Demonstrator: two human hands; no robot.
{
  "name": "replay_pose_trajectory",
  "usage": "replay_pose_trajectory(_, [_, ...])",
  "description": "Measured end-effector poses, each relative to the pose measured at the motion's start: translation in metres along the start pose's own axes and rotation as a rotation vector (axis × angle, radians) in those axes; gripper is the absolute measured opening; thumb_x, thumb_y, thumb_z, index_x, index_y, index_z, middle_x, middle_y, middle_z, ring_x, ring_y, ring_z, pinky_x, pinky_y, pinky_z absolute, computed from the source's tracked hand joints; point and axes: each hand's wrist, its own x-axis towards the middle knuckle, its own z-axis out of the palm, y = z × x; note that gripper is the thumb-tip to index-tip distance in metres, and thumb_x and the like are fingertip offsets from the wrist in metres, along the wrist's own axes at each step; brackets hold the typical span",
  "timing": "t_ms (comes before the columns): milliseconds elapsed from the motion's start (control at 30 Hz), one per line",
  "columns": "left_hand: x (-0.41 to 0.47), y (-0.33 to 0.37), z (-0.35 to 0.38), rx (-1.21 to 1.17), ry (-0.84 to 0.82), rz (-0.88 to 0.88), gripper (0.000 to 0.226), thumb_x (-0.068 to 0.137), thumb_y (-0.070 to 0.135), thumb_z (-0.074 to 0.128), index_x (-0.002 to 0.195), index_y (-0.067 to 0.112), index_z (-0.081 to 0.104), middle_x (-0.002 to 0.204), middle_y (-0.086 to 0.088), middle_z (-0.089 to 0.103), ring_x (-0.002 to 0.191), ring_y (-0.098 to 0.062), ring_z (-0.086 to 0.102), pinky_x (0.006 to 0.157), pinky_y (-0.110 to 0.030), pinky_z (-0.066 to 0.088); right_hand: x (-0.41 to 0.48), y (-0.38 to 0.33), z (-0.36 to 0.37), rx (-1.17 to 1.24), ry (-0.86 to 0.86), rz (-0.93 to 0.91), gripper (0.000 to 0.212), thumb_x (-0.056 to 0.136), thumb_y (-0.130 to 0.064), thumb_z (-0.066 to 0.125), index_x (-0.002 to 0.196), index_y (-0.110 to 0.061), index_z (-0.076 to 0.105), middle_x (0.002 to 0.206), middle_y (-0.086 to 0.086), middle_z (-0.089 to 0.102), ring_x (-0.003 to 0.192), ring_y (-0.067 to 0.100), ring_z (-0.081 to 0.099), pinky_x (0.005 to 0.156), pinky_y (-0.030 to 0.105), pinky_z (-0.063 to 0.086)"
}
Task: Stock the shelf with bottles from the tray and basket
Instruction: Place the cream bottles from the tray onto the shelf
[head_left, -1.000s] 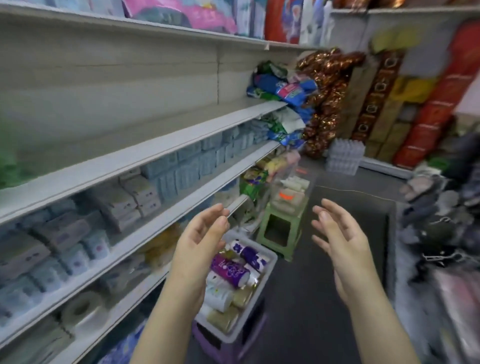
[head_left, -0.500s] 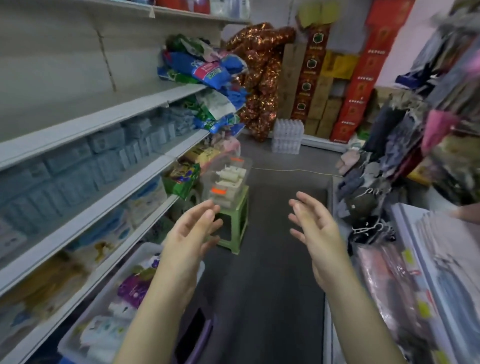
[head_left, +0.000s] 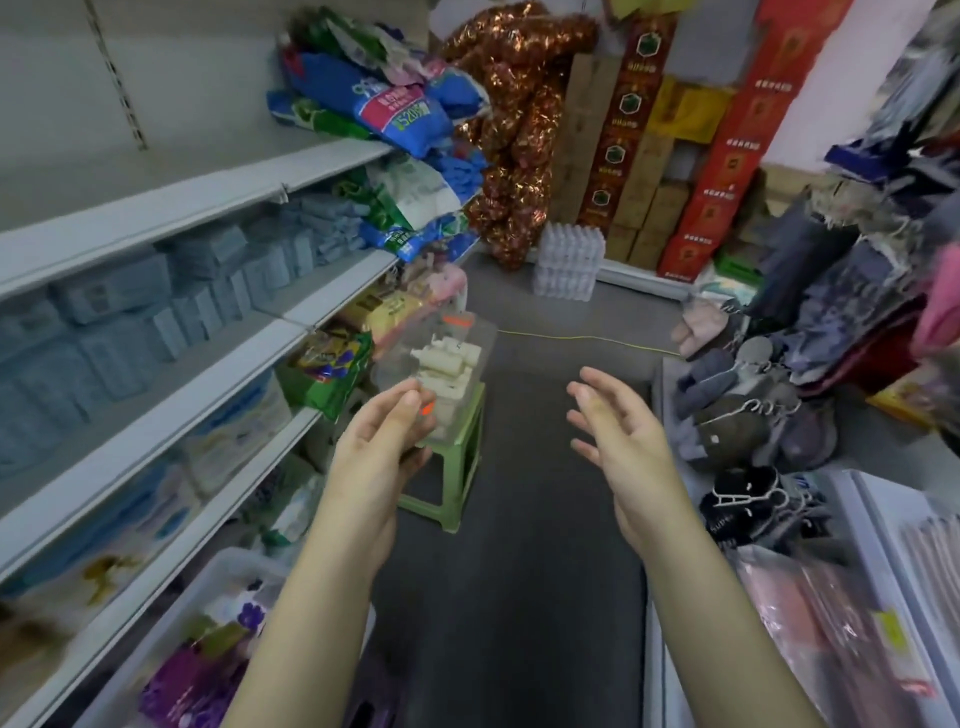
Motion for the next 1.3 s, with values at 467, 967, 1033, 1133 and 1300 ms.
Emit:
replay_pose_trajectory(467, [0.180,-0.055,0.063,0.081,0.103,-0.129,0.027,0.096,0.027,0.056,0.121,0.020,0.062,0.117,0.001,0.070,0.100,-0.016,0.062,0.080,-0.028,0.047,0.201,0.062,-0.011,-0.026,-0.031,0.175,0.016,0.096,-0.030,0.057,0.109,-0.038,0.059,0.123,-0.010,0.063,0.117,0.010,0.058,0.098,0.034,0.049])
replay_pose_trajectory(967, [0.319,-0.126,0.085,0.066,0.501,-0.310,0.019,0.095,0.038,0.057,0.104,0.023,0.065,0.104,0.005,0.072,0.102,-0.016,0.064,0.079,-0.032,0.047,0.415,0.119,0.040,-0.154,-0.427,0.318,0.022,0.097,-0.028,0.057,0.119,-0.028,0.060,0.113,-0.014,0.065,0.105,-0.004,0.058,0.089,0.017,0.047])
replay_pose_trajectory(1033, [0.339,-0.132,0.076,0.042,0.544,-0.346,0.014,0.096,0.036,0.056,0.094,0.024,0.064,0.094,0.008,0.072,0.099,-0.015,0.064,0.091,-0.038,0.045,0.433,0.135,0.057,-0.190,-0.473,0.345,0.021,0.096,-0.029,0.058,0.117,-0.031,0.060,0.118,-0.012,0.063,0.110,0.002,0.058,0.094,0.024,0.046])
replay_pose_trajectory(1133, [0.372,-0.138,0.060,0.054,0.554,-0.396,0.020,0.098,0.035,0.053,0.087,0.023,0.065,0.091,0.006,0.069,0.099,-0.017,0.061,0.098,-0.040,0.041,0.462,0.157,0.082,-0.229,-0.494,0.374,0.019,0.095,-0.031,0.060,0.113,-0.035,0.062,0.122,-0.010,0.064,0.115,0.007,0.058,0.101,0.031,0.045])
replay_pose_trajectory(1300, [0.417,-0.149,0.027,0.005,0.613,-0.505,0.021,0.094,0.042,0.057,0.091,0.023,0.065,0.099,-0.001,0.068,0.096,-0.021,0.061,0.092,-0.038,0.045,0.505,0.185,0.117,-0.292,-0.477,0.438,0.020,0.094,-0.032,0.063,0.114,-0.033,0.060,0.124,-0.005,0.062,0.117,0.014,0.057,0.102,0.033,0.044])
